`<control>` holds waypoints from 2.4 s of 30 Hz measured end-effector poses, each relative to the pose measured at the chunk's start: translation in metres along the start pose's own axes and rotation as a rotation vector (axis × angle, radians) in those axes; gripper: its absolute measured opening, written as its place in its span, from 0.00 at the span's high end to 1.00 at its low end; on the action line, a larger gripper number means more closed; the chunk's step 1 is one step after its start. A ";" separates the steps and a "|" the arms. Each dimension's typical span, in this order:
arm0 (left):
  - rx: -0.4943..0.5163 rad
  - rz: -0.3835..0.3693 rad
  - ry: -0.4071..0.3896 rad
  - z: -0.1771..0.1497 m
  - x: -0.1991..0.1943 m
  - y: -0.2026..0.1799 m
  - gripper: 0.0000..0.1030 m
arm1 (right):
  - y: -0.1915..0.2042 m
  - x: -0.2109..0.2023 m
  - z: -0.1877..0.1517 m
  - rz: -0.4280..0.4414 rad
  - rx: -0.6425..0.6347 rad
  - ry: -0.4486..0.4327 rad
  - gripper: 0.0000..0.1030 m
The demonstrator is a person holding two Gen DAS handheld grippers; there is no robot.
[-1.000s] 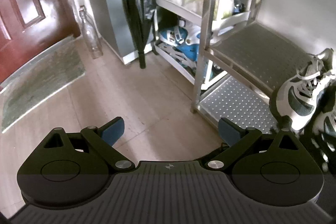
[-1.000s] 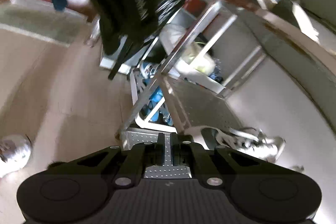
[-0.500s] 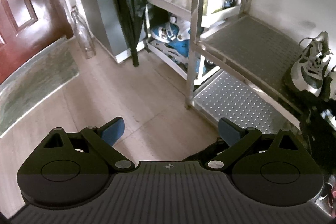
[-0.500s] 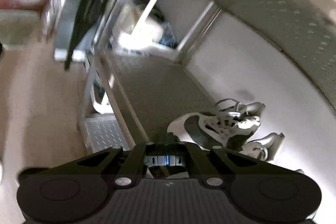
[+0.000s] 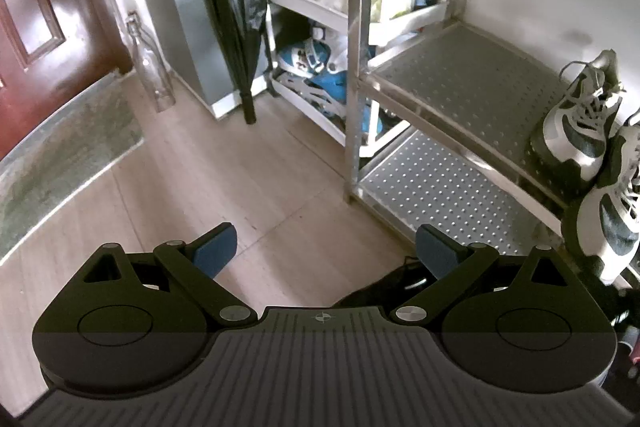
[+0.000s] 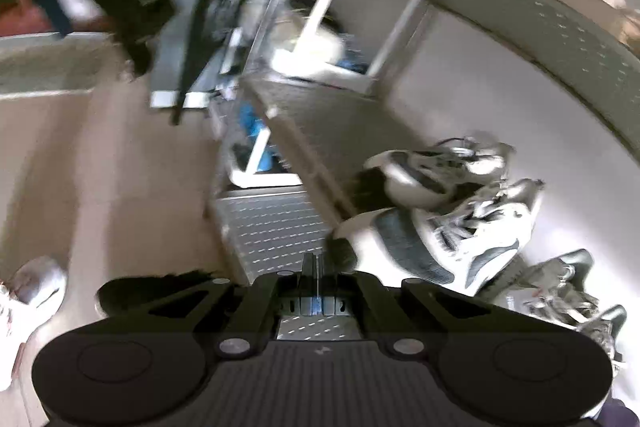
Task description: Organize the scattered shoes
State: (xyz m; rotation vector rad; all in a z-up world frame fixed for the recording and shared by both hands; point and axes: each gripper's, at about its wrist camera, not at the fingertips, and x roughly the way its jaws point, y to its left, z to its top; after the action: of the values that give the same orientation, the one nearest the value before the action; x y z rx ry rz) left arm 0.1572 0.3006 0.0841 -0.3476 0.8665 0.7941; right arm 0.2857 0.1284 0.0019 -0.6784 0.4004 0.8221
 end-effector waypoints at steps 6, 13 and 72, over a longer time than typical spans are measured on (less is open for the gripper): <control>-0.010 -0.004 0.002 0.001 0.000 0.003 0.04 | -0.008 0.019 0.002 -0.176 0.060 0.070 1.00; -0.019 -0.003 0.006 0.001 0.001 0.006 0.04 | -0.010 0.040 0.012 -0.211 0.045 0.120 1.00; -0.106 -0.011 0.029 0.002 0.003 0.020 0.04 | -0.022 0.092 0.122 -0.198 -0.172 0.005 0.85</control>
State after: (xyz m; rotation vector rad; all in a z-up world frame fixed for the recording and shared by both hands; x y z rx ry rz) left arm 0.1447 0.3165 0.0839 -0.4583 0.8505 0.8281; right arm 0.3689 0.2508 0.0460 -0.8655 0.2638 0.6710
